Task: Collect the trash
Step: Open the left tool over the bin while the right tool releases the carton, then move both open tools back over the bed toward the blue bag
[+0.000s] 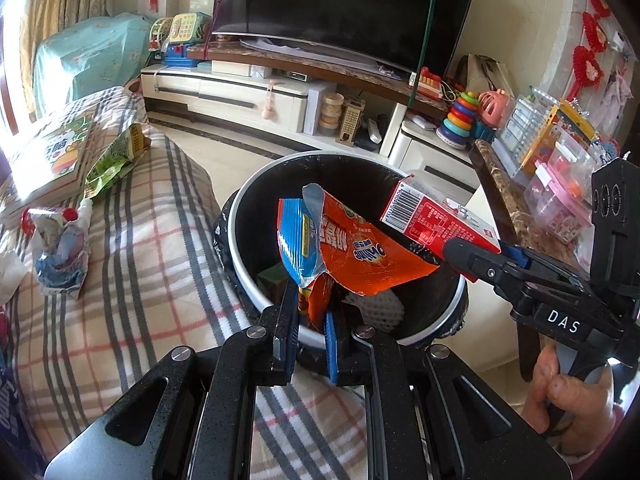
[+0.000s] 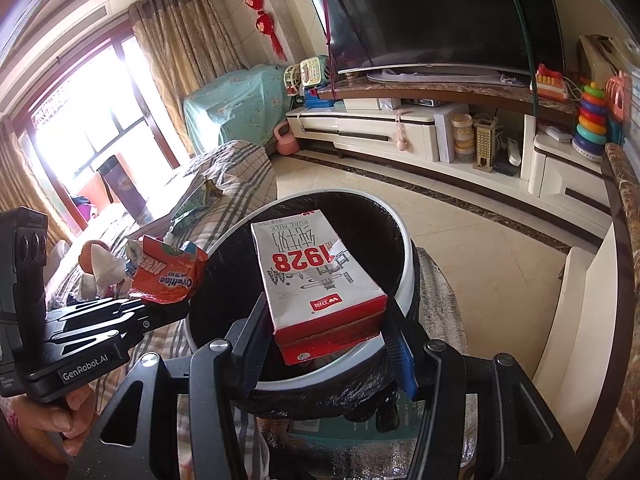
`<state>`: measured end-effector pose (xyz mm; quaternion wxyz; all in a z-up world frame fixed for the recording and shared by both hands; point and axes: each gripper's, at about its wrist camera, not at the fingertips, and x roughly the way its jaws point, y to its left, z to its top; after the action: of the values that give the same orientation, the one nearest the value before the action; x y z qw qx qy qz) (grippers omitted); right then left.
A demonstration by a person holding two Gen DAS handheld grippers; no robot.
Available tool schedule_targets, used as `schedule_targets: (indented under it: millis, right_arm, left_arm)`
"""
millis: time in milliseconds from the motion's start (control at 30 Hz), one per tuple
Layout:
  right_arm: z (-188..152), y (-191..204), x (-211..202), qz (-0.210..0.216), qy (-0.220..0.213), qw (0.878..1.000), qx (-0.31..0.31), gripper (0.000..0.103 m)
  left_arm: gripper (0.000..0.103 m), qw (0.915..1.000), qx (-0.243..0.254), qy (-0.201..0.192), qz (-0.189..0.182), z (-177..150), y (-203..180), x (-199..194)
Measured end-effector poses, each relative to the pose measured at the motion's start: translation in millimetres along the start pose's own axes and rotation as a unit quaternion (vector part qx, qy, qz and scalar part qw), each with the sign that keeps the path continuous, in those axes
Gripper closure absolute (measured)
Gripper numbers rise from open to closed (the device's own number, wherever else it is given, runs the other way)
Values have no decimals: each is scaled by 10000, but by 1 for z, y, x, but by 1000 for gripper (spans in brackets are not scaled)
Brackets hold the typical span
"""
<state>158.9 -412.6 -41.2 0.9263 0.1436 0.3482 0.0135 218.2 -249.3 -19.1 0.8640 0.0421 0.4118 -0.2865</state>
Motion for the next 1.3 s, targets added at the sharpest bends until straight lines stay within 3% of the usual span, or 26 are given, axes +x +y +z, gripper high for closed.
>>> schedule_targets:
  millis: [200, 300, 367, 533, 700, 867, 1300]
  right_arm:
    - [3, -4, 4, -32, 30, 10000, 11, 50]
    - [6, -5, 7, -35, 37, 10000, -10, 49]
    - [7, -6, 8, -39, 33, 10000, 19, 48]
    - [4, -9, 5, 32, 5, 9998, 178, 41]
    - [-3, -3, 1, 113, 16, 9997, 221, 35]
    - [-12, 10, -2, 336, 54, 9988, 342, 16]
    - [-34, 73, -3, 732, 238, 9970, 43, 8]
  left_arm:
    - [91, 10000, -45, 67, -25, 3, 1, 8]
    - [84, 9999, -57, 87, -36, 5, 0, 11]
    - [68, 9999, -63, 107, -15, 6, -1, 12]
    - [51, 9997, -214, 57, 63, 0, 4, 7]
    - [48, 9992, -375, 48, 104, -13, 14, -5]
    - [43, 9981, -579, 18, 212, -34, 27, -22]
    - [42, 9904, -1207, -242, 622, -94, 80, -82]
